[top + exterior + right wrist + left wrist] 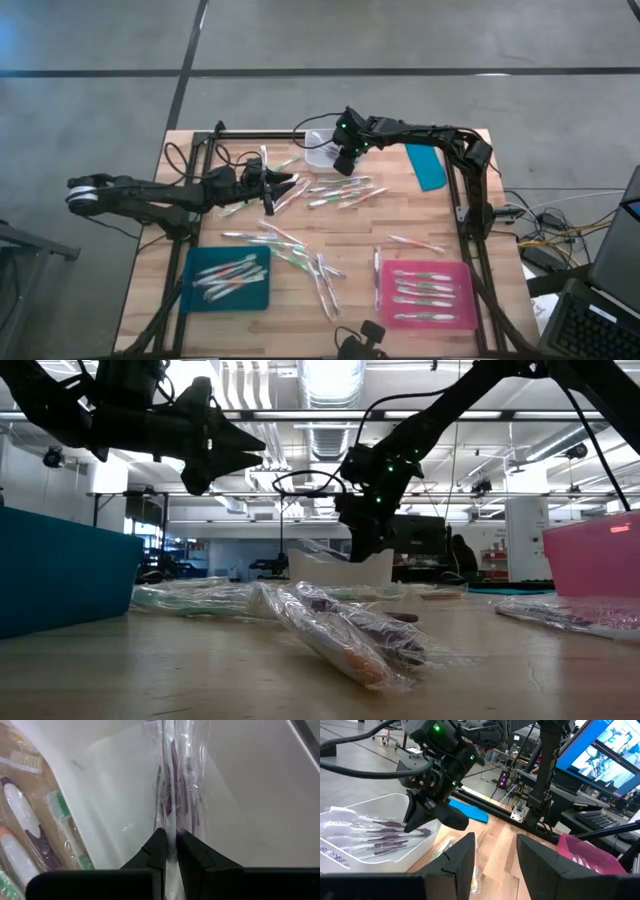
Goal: Pick & Place Toothbrushes
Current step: Put the violet toothbrush into the white bin, then put the green toothbrush into the pink bin
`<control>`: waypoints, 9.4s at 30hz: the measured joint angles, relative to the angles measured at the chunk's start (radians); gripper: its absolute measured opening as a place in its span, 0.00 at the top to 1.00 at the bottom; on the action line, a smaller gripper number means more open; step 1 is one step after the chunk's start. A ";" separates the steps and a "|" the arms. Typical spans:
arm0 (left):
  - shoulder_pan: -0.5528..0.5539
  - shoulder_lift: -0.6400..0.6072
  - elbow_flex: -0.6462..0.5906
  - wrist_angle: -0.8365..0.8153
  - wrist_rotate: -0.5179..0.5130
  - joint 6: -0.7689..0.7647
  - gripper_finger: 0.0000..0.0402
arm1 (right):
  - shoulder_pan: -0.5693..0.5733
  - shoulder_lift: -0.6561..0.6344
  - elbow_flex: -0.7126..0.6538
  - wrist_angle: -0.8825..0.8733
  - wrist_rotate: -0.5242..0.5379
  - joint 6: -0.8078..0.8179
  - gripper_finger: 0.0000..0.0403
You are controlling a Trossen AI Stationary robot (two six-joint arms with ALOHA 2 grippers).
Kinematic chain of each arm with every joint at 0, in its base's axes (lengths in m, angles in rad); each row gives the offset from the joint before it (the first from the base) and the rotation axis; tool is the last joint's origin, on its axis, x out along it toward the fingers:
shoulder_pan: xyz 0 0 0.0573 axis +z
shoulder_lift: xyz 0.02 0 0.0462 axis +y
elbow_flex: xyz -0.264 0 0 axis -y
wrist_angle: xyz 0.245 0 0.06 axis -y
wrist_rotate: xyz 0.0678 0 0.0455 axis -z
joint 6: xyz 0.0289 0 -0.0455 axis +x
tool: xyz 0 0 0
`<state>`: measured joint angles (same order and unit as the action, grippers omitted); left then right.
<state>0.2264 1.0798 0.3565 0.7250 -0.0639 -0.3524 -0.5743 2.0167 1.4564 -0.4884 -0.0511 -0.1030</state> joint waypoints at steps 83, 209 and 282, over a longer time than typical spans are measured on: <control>0.000 0.088 0.295 -0.724 0.053 0.179 0.63 | 0.383 -0.496 -0.094 -0.441 0.079 0.094 0.98; -0.048 0.435 0.480 -0.043 0.224 0.199 0.93 | 0.400 -0.953 -0.934 0.975 -0.013 0.284 0.65; -0.045 0.398 0.481 -0.269 0.231 0.203 0.43 | 0.405 -0.867 -0.750 0.743 -0.131 0.234 0.94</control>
<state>0.1811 1.4773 0.8371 0.4558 0.1673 -0.1493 -0.1696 1.1498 0.7067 0.2546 -0.1818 0.1310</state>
